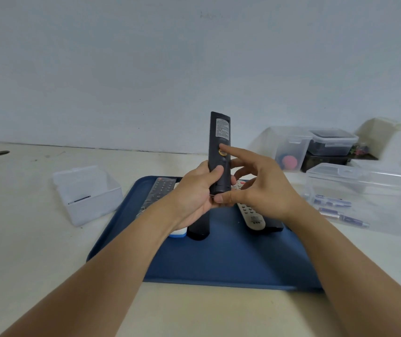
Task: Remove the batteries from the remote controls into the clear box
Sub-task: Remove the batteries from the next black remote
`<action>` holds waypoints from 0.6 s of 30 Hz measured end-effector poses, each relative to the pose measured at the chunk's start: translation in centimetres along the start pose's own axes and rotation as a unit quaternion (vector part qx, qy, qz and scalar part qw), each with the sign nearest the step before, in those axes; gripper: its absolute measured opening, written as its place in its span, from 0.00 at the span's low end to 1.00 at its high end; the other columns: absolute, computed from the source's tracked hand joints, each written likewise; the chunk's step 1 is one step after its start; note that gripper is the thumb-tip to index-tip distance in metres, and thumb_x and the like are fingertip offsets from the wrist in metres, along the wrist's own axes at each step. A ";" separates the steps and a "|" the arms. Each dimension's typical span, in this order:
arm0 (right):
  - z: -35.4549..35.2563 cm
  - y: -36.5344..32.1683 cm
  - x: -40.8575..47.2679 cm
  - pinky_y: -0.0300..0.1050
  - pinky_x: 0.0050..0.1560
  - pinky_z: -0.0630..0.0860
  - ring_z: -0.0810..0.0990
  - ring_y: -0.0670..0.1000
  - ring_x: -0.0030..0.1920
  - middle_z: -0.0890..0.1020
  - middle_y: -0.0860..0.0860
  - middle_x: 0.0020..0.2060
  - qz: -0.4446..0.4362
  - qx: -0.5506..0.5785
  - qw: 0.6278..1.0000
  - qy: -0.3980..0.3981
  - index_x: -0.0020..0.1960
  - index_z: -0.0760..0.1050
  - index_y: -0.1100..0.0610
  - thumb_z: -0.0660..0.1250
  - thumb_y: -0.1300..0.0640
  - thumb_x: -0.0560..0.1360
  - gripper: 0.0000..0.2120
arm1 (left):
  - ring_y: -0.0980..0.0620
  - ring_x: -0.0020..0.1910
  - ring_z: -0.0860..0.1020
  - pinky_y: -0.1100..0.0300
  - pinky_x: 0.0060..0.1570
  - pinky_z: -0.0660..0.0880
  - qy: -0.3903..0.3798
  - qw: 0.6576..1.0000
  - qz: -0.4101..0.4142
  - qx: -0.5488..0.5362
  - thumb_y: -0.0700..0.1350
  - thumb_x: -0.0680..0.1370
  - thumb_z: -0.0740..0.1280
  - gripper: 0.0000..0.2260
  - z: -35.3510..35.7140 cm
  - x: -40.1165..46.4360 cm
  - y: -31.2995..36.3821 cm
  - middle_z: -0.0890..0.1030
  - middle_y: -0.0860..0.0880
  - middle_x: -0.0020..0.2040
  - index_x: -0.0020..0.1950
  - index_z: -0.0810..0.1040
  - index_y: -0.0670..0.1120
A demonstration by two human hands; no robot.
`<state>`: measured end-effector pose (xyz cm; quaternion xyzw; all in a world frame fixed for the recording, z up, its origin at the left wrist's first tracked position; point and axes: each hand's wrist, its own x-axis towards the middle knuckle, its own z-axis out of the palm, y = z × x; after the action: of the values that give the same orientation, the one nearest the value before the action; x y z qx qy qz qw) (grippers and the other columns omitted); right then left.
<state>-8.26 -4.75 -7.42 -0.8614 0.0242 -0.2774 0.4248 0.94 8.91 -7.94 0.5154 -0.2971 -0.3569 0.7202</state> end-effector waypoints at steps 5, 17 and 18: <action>-0.1 -0.5 0.5 0.50 0.59 0.80 0.83 0.46 0.56 0.80 0.42 0.62 0.070 0.075 0.992 -0.079 0.73 0.69 0.39 0.80 0.53 0.65 0.40 | 0.54 0.52 0.83 0.58 0.45 0.80 0.038 0.985 0.043 0.165 0.43 0.87 0.57 0.13 -0.1 0.4 -0.8 0.80 0.48 0.59 0.71 0.67 0.50; 0.9 0.4 0.9 0.39 0.28 0.75 0.78 0.48 0.28 0.85 0.59 0.38 0.259 0.117 0.959 0.010 0.48 0.81 0.66 0.66 0.63 0.78 0.08 | 0.58 0.39 0.84 0.62 0.38 0.78 0.042 0.905 0.065 0.419 0.44 0.77 0.73 0.17 -3.8 -0.1 1.9 0.84 0.54 0.54 0.66 0.81 0.52; 0.8 0.5 0.9 0.38 0.25 0.71 0.74 0.47 0.25 0.83 0.59 0.36 0.270 0.074 0.960 0.003 0.47 0.81 0.68 0.66 0.62 0.77 0.09 | 0.56 0.39 0.83 0.61 0.37 0.77 0.078 0.887 0.077 0.448 0.45 0.76 0.73 0.13 -4.5 -0.1 2.3 0.85 0.55 0.51 0.60 0.83 0.52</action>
<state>-7.02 -4.73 -7.78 -0.7883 0.2366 -0.1559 0.5462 4.98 11.87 -7.07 0.7847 -0.4070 -0.0878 0.4592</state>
